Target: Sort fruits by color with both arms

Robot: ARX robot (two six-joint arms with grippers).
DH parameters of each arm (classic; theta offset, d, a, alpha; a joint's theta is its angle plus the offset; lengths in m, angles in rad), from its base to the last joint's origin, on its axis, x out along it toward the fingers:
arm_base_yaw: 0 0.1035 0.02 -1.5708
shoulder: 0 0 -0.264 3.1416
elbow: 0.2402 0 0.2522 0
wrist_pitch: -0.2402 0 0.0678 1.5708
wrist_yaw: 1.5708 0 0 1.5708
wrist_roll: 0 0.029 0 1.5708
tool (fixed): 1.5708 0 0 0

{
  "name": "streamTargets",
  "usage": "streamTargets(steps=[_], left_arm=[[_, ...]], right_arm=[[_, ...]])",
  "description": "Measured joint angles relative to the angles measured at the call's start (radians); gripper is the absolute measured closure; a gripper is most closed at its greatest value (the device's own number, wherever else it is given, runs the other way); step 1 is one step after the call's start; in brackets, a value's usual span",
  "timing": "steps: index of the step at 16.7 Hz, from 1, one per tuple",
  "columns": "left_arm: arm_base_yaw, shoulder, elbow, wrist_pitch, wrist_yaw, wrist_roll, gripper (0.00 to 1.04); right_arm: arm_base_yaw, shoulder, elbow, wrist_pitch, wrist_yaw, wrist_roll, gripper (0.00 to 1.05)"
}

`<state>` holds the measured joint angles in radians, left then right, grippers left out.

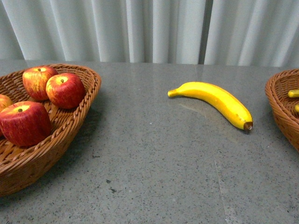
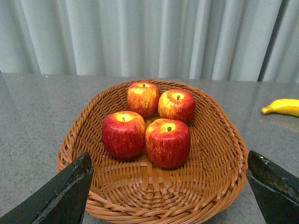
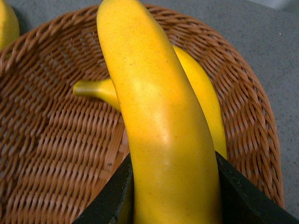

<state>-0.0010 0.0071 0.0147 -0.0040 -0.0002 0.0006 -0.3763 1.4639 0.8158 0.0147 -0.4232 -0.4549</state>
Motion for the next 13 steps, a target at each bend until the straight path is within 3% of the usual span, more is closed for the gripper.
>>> streamTargets(steps=[2, 3, 6, 7, 10, 13], left_arm=[[0.0, 0.0, 0.0, 0.0, 0.0, 0.0, 0.07], [0.0, 0.0, 0.0, 0.0, 0.0, 0.0, 0.07], [0.0, 0.0, 0.0, 0.0, 0.0, 0.0, 0.07], [0.0, 0.0, 0.0, 0.0, 0.0, 0.0, 0.07], [0.0, 0.0, 0.0, 0.0, 0.0, 0.0, 0.07], [0.0, 0.0, 0.0, 0.0, 0.0, 0.0, 0.07]], right_arm=[[-0.017, -0.053, -0.01, -0.094, -0.027, -0.061, 0.6], [-0.001, -0.076, -0.008, -0.114, -0.046, -0.066, 0.43], [0.083, -0.091, 0.057, -0.116, -0.043, -0.03, 0.08], [0.129, -0.089, 0.09, -0.101, -0.033, 0.002, 0.05], [0.401, 0.061, 0.284, -0.008, 0.031, 0.156, 0.06], [0.549, 0.269, 0.415, -0.018, 0.08, 0.218, 0.06]])
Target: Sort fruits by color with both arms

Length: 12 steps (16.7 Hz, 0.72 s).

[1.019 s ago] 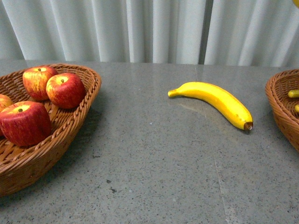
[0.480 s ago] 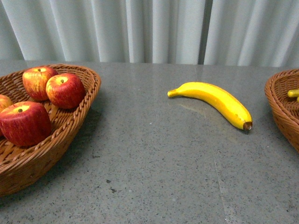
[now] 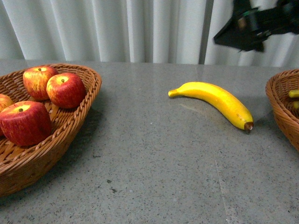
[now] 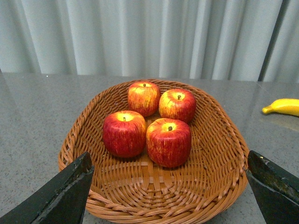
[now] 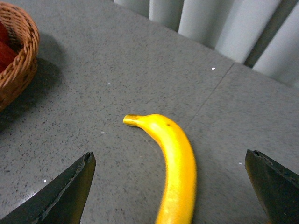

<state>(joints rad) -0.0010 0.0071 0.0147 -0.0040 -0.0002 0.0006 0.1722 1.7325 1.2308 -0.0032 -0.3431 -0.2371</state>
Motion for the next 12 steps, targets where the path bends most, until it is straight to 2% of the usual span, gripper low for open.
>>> streamTargets(steps=[2, 6, 12], left_arm=[[0.0, 0.0, 0.0, 0.0, 0.0, 0.0, 0.07], [0.0, 0.0, 0.0, 0.0, 0.0, 0.0, 0.07], [0.0, 0.0, 0.0, 0.0, 0.0, 0.0, 0.07]], right_arm=[[0.047, 0.154, 0.103, -0.014, 0.019, 0.023, 0.06], [0.05, 0.283, 0.24, -0.129, 0.058, 0.057, 0.06], [0.05, 0.349, 0.274, -0.209, 0.068, 0.061, 0.06]])
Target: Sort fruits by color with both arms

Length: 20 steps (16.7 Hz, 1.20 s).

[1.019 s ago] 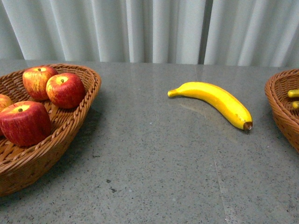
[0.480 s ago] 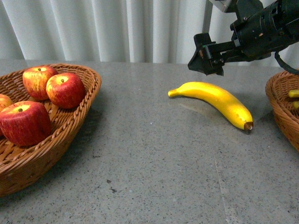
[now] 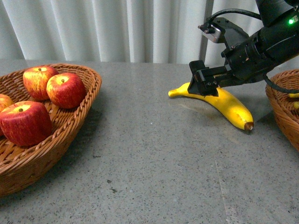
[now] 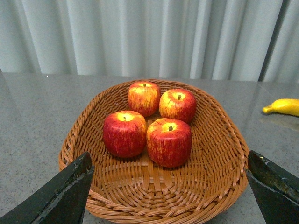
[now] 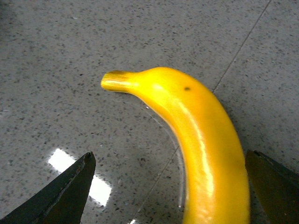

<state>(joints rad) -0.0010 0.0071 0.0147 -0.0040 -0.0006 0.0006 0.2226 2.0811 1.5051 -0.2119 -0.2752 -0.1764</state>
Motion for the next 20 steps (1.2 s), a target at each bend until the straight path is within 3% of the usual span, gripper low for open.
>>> streamTargets(steps=[12, 13, 18, 20], left_arm=[[0.0, 0.0, 0.0, 0.0, 0.0, 0.0, 0.07], [0.0, 0.0, 0.0, 0.0, 0.0, 0.0, 0.07], [0.0, 0.0, 0.0, 0.0, 0.0, 0.0, 0.07], [0.0, 0.0, 0.0, 0.0, 0.0, 0.0, 0.07]], right_arm=[[0.008, 0.091, 0.016, 0.05, 0.09, -0.055, 0.06], [0.008, 0.091, 0.011, 0.051, 0.093, -0.06, 0.13], [0.012, 0.084, 0.005, 0.078, 0.064, -0.048, 0.63], [0.006, 0.055, 0.005, 0.101, 0.027, -0.007, 0.68]])
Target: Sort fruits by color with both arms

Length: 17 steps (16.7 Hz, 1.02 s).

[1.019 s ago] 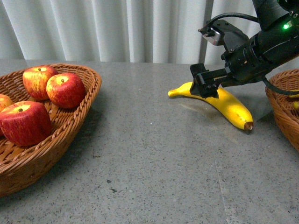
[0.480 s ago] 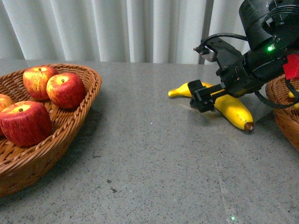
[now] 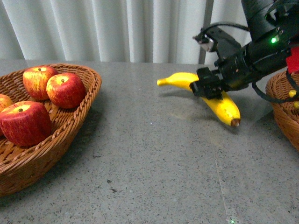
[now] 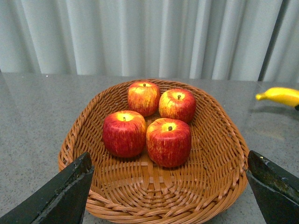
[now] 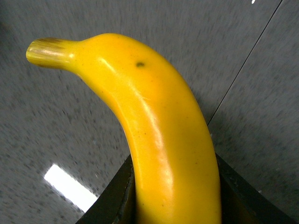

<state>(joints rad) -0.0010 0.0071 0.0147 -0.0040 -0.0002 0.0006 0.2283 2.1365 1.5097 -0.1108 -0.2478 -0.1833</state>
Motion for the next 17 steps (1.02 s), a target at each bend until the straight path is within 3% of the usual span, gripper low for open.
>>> streamTargets(steps=[4, 8, 11, 14, 15, 17], left_arm=[[0.0, 0.0, 0.0, 0.0, 0.0, 0.0, 0.07], [0.0, 0.0, 0.0, 0.0, 0.0, 0.0, 0.07], [0.0, 0.0, 0.0, 0.0, 0.0, 0.0, 0.07], [0.0, 0.0, 0.0, 0.0, 0.0, 0.0, 0.07], [0.0, 0.0, 0.0, 0.0, 0.0, 0.0, 0.07], [0.0, 0.0, 0.0, 0.0, 0.0, 0.0, 0.07]], right_arm=[[-0.073, -0.261, -0.091, 0.159, -0.15, 0.137, 0.68], [-0.31, -0.498, -0.321, 0.238, -0.279, 0.16, 0.68], [-0.527, -0.587, -0.477, 0.204, -0.332, 0.069, 0.68], [-0.643, -0.602, -0.545, 0.101, -0.342, -0.077, 0.68], [-0.645, -0.602, -0.558, 0.072, -0.34, -0.114, 0.66], [-0.634, -0.608, -0.568, 0.078, -0.35, -0.142, 0.42]])
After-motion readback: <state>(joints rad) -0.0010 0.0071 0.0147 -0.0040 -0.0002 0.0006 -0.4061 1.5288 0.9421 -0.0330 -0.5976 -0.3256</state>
